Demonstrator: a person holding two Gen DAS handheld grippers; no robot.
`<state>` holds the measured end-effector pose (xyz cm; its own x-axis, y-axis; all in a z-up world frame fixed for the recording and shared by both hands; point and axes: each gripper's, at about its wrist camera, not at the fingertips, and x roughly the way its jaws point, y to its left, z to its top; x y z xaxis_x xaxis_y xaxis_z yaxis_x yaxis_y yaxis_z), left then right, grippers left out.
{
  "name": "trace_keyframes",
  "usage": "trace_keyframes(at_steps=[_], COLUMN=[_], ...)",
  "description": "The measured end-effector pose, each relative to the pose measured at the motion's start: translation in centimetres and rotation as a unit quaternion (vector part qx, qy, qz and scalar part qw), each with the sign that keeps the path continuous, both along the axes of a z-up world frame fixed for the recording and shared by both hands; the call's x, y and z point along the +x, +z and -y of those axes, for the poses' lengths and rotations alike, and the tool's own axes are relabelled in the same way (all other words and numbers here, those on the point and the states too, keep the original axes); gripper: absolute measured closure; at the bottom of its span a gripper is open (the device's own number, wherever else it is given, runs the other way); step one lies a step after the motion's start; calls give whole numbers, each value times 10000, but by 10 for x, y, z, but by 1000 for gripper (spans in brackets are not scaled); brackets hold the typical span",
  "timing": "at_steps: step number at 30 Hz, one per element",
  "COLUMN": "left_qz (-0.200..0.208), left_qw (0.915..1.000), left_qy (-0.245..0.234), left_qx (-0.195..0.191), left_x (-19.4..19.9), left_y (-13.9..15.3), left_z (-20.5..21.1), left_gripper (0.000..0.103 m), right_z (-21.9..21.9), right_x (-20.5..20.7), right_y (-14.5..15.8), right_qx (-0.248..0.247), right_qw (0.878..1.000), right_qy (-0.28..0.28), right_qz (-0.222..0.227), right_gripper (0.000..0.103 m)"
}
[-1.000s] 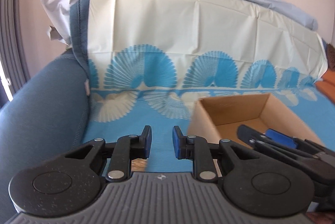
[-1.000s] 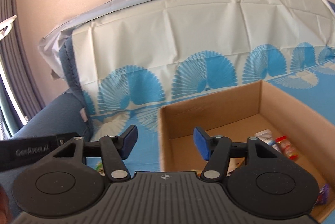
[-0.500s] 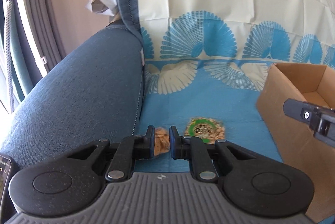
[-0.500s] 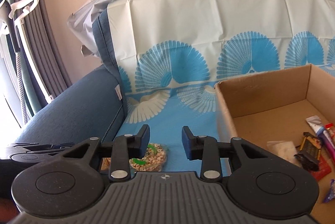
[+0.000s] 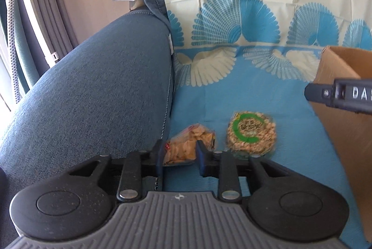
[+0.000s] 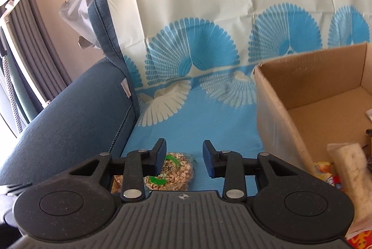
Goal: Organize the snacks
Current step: 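Move the left tool to the cracker bag while the right tool approaches the peanut cake, then close the right tool on the round peanut cake with the green ring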
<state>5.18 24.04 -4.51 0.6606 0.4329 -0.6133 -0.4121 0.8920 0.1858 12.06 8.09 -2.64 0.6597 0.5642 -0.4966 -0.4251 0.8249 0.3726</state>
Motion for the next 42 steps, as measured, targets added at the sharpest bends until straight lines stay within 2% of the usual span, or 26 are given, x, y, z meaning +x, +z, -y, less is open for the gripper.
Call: trace_keyframes(at_steps=[1,3,5,10,11,13,18,22,28,30,31,32,33,34,36,38,39,41,42], left_qz=[-47,-185,-276,-505,-535,-579,-717,-809,-843,-850,-836,-825,-840,-877,-865,-838,-828,-731,-682], left_qw=[9999,9991,9977,9921,9907,9885,9827,9787,9764,9758,9761,9774,9791,9807,9825,9868,9891,9937,9956], left_qy=[-47,-179,-289,-374,-375,-375,-446,-492,-490,-476,-492,-531,-587,-636,-636,-505,-420,-277,-199], left_qx=[128,345,550,1085,1190,1343,1648,1821,1930,1958,1943,1873,1758,1625,1525,1291,1147,798,613], left_x=[1,5,8,18,20,25,37,44,53,56,57,57,58,58,57,57,56,53,52], left_y=[-2,-7,-12,-26,-29,-33,-45,-51,-57,-58,-57,-56,-55,-55,-52,-47,-45,-38,-35], left_z=[3,10,17,26,28,28,30,29,28,28,28,27,26,25,24,18,13,5,1], left_gripper=[69,60,47,29,25,22,18,18,19,21,27,39,45,58,70,83,86,100,101], right_z=[-2,-5,-9,-19,-23,-32,-49,-61,-79,-79,-79,-79,-78,-77,-75,-66,-59,-44,-40], right_x=[4,15,24,54,59,68,91,102,99,97,96,96,96,96,97,99,101,105,104], right_y=[-2,-8,-16,-34,-37,-42,-60,-71,-76,-76,-76,-75,-75,-74,-76,-74,-74,-73,-73], right_qx=[23,83,156,211,193,13,-224,-432,-876,-943,-966,-964,-942,-935,-880,-670,-492,-216,-242], right_qw=[10000,9997,9988,9944,9934,9927,9882,9838,9823,9824,9824,9825,9828,9830,9838,9866,9874,9877,9877], right_qy=[7,75,137,460,558,683,817,945,1128,1136,1152,1161,1169,1170,1133,974,882,735,700], right_qz=[-54,-219,-446,-923,-985,-992,-1275,-1464,-1211,-1142,-1105,-1087,-1072,-1065,-1075,-1122,-1217,-1365,-1376], right_gripper=[66,62,60,35,33,24,13,13,10,12,15,17,20,21,22,38,48,57,63])
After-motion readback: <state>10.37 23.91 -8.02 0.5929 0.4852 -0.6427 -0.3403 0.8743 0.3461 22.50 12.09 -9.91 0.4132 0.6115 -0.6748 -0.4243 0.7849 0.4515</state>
